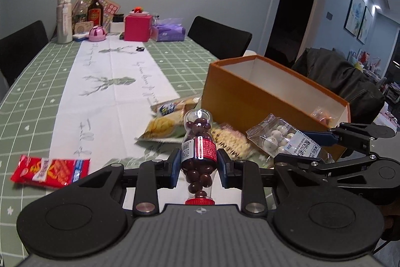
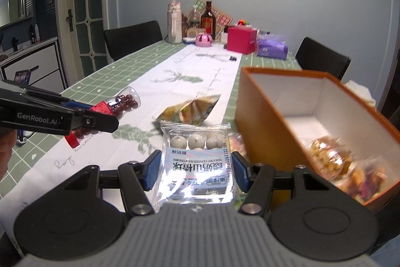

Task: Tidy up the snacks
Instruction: 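Carry the bottle and milk-ball packet over the orange box with both tools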

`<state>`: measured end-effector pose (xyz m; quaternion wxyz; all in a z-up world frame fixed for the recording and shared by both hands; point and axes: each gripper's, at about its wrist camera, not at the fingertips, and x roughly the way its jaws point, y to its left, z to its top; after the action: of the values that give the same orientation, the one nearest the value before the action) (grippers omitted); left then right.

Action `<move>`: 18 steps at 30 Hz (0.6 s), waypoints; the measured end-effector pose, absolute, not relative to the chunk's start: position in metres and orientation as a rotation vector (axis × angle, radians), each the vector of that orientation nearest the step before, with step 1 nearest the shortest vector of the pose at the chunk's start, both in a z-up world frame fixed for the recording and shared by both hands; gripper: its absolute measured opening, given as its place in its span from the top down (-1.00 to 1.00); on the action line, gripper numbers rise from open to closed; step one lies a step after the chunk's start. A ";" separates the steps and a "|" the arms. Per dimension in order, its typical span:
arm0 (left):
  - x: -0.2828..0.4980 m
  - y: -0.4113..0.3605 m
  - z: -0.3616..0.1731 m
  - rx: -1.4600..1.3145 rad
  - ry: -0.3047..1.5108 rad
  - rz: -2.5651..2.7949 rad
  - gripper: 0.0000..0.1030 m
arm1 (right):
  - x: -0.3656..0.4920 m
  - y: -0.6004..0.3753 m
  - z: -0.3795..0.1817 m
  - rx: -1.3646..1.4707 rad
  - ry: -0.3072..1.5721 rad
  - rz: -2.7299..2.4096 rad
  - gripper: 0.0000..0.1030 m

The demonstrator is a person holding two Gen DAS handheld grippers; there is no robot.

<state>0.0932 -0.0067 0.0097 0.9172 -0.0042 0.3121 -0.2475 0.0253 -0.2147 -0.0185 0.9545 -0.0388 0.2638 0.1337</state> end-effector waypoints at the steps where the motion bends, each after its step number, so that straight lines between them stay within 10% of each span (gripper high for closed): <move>1: 0.094 -0.011 0.013 -0.003 0.636 -0.518 0.34 | 0.025 -0.218 -0.015 -0.082 0.528 0.266 -0.13; 18: 0.114 -0.098 0.052 0.081 0.543 -0.675 0.34 | 0.017 -0.284 0.024 -0.156 0.479 0.134 -0.13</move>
<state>0.1138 -0.0979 0.0517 0.9068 0.0391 0.2629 -0.3271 0.0172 -0.2839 0.0241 0.9662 -0.0772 0.2367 0.0662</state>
